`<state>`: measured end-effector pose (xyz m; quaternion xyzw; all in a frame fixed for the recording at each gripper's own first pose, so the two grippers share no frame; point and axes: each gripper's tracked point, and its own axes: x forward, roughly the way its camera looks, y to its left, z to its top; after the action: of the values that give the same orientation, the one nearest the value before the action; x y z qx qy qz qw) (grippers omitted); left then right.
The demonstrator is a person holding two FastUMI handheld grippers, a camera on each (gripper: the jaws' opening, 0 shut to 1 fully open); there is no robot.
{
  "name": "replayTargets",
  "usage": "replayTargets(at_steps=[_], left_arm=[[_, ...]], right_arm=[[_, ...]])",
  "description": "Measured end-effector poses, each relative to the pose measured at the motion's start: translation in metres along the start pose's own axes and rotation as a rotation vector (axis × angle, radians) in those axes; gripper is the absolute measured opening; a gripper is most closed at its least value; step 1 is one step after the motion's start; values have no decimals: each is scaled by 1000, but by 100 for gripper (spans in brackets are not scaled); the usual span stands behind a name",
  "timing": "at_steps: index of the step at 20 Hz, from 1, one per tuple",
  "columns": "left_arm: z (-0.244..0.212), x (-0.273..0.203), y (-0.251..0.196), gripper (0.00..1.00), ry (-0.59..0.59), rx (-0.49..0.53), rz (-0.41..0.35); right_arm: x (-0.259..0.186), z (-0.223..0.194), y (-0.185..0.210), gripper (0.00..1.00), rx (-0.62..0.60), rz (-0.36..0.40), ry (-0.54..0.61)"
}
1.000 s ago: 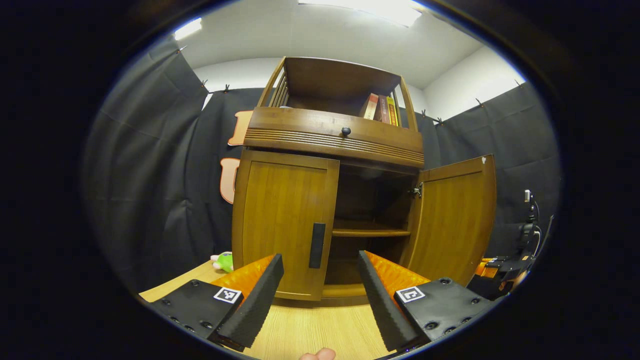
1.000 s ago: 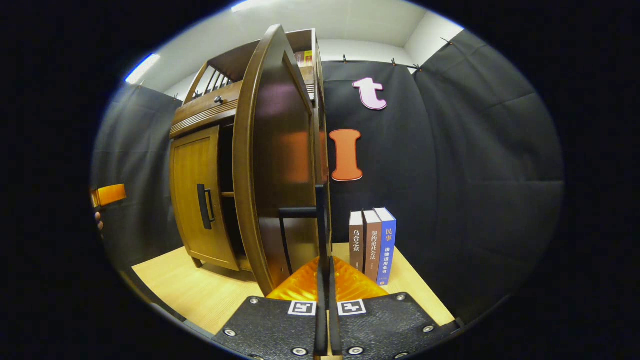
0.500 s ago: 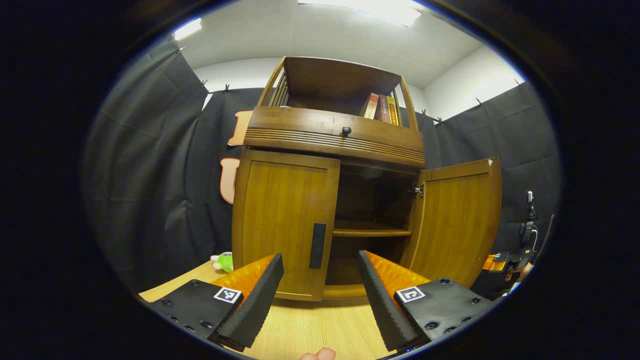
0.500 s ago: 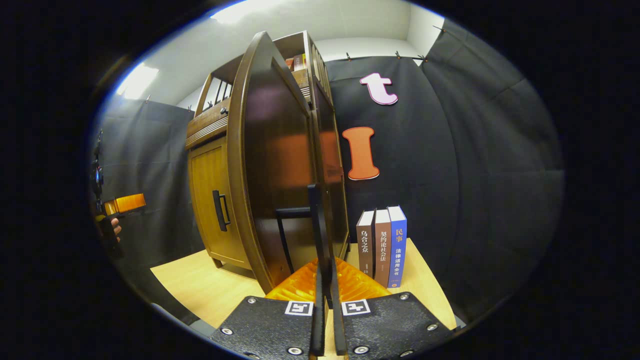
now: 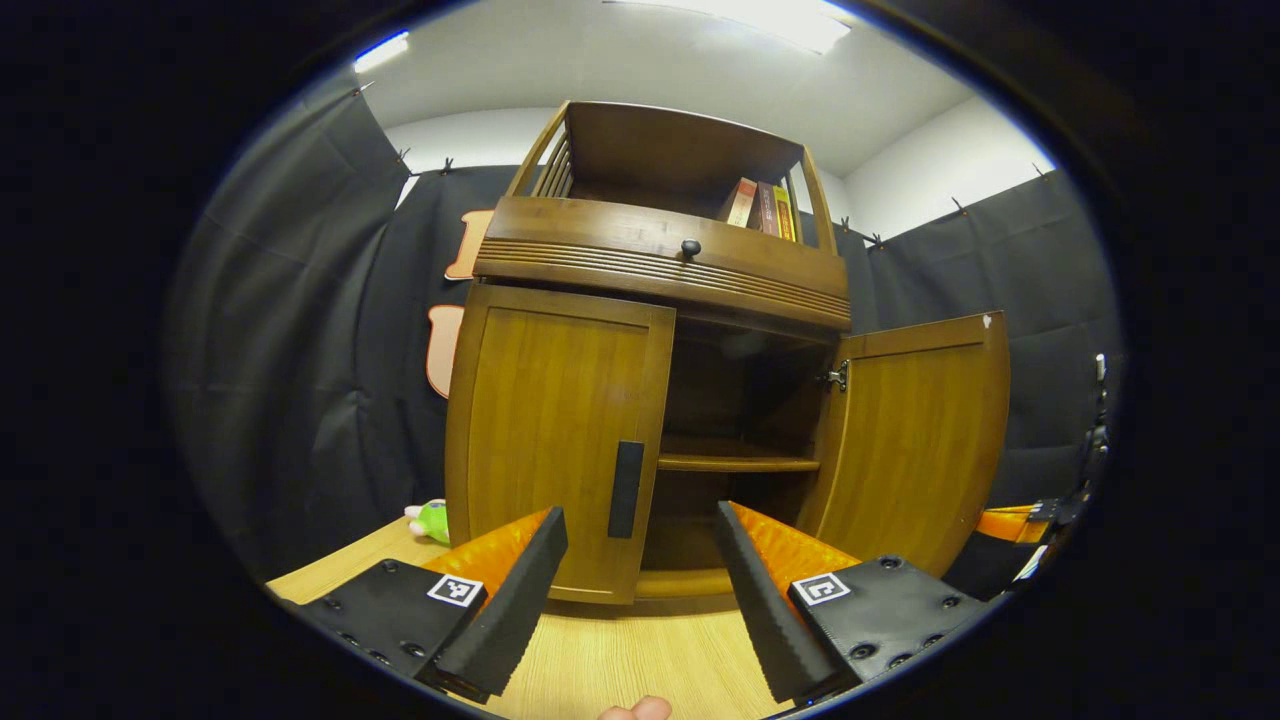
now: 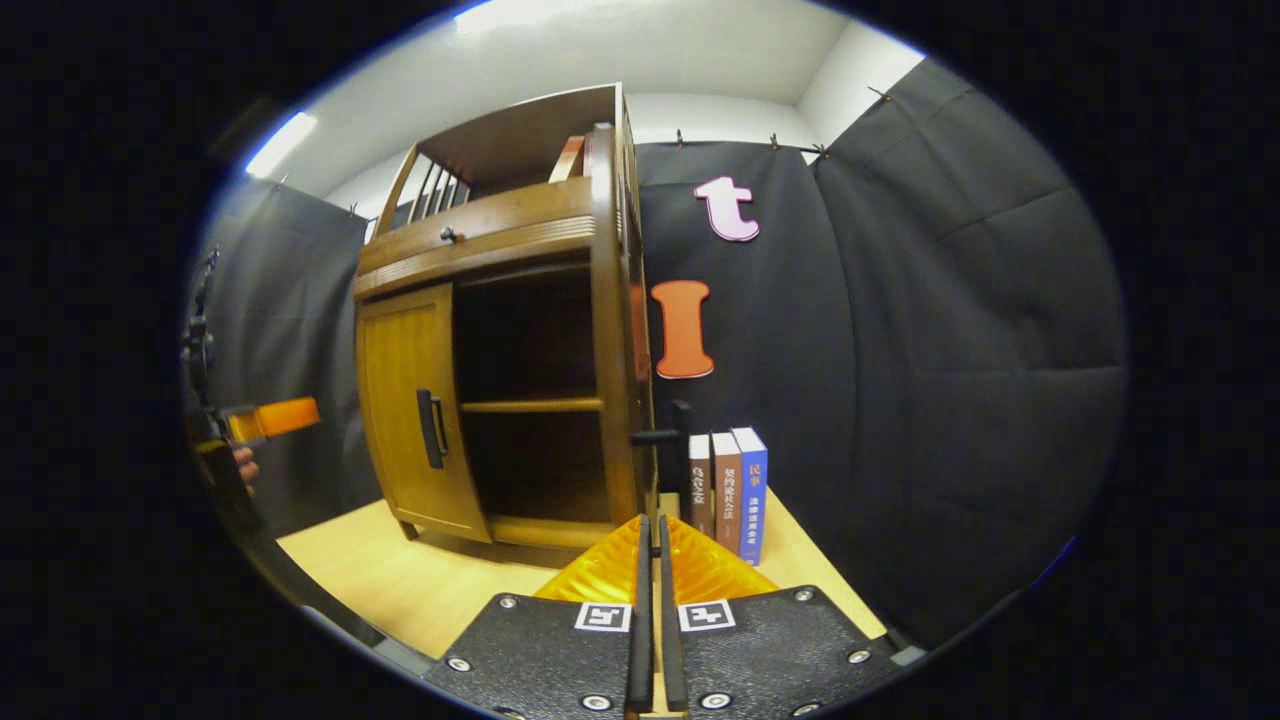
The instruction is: Open the right door of the double-door shoe cabinet with the right hand, and open the left door with the left hand.
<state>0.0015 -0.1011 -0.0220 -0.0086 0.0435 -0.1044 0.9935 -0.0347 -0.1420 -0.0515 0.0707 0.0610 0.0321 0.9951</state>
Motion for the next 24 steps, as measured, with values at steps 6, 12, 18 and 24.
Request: replayTargets(at_steps=[6, 12, 18, 24], left_arm=[[-23, 72, 10, 94, 30, 47, -6], [-45, 142, 16, 95, 46, 37, 8], [-65, 198, 21, 95, 37, 76, 19], [-84, 220, 35, 95, 70, 93, 55]], right_arm=[[-3, -10, 62, 6, 75, 28, 7], [2, -14, 79, 72, -14, 1, -16], [-3, -28, 95, 87, 24, 57, 16], [0, -40, 98, 87, 49, 64, 48]])
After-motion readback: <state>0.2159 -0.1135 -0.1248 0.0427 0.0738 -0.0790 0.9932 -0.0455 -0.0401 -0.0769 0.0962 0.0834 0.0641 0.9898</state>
